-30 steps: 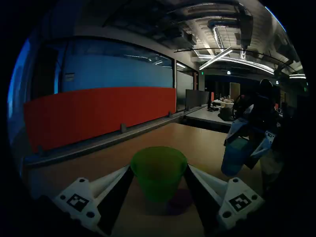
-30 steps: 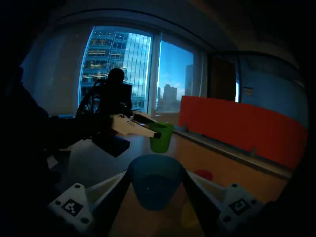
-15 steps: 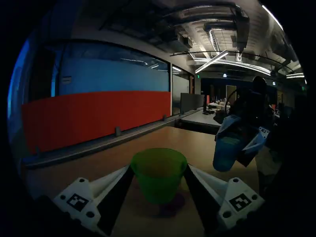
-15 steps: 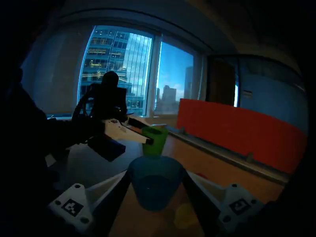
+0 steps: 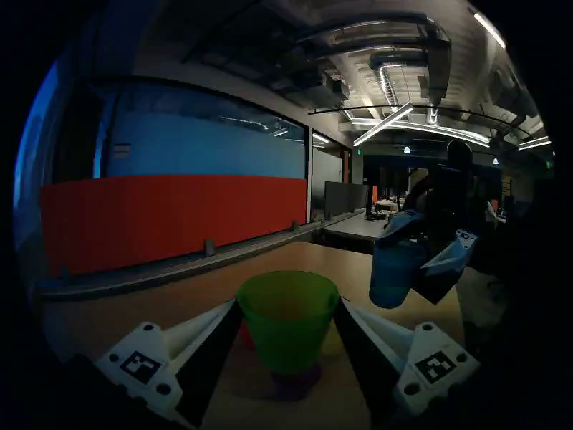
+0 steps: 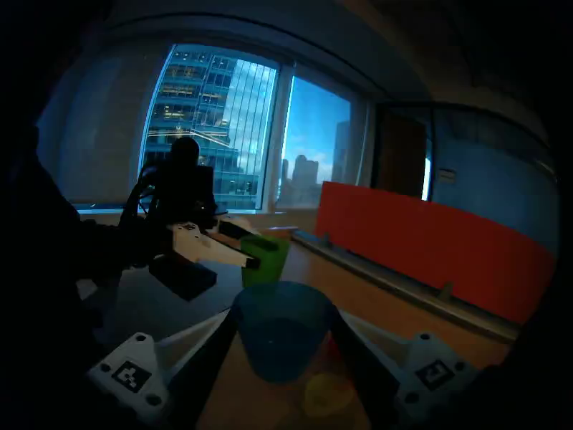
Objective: Pour water
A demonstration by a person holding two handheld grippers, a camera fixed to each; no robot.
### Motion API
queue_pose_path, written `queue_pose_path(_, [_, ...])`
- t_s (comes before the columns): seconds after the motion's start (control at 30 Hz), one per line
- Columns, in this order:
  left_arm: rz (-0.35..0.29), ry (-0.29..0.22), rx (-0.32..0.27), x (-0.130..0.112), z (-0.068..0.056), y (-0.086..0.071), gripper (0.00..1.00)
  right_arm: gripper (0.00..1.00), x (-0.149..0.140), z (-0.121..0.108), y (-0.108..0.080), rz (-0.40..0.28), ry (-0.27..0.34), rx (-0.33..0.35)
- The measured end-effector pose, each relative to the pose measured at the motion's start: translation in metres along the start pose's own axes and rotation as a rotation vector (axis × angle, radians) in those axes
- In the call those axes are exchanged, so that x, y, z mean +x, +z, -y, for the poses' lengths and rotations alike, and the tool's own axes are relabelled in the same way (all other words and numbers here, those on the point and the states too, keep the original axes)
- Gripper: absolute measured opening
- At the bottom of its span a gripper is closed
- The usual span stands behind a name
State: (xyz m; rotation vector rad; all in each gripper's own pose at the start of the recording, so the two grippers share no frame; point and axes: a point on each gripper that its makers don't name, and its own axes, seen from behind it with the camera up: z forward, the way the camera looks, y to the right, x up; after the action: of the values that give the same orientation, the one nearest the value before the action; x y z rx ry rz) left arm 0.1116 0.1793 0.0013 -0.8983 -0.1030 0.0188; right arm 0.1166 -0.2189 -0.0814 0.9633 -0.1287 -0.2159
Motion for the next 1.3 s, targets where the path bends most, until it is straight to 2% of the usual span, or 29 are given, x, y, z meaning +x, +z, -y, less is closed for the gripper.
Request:
queue_pose_path(0.4, [-0.021, 0.05, 0.007, 0.0, -0.013, -0.002, 0.88, 0.93, 0.017, -0.02, -0.001, -0.006, -0.041, -0.015])
queue_pose_path(0.6, [-0.024, 0.05, 0.008, -0.001, -0.021, -0.003, 0.88, 0.93, 0.027, -0.027, 0.0, -0.008, -0.071, -0.022])
queue_pose_path(0.7, [-0.022, 0.046, 0.018, -0.003, -0.021, -0.004, 0.88, 0.92, 0.032, -0.03, 0.001, -0.01, -0.083, -0.022])
queue_pose_path(1.0, [-0.022, 0.033, 0.014, -0.006, -0.03, -0.006, 0.87, 0.93, 0.042, -0.04, 0.003, -0.024, -0.12, -0.029])
queue_pose_path(1.3, [-0.011, 0.04, 0.001, -0.01, -0.04, -0.005, 0.88, 0.92, 0.053, -0.053, 0.006, -0.041, -0.167, -0.049])
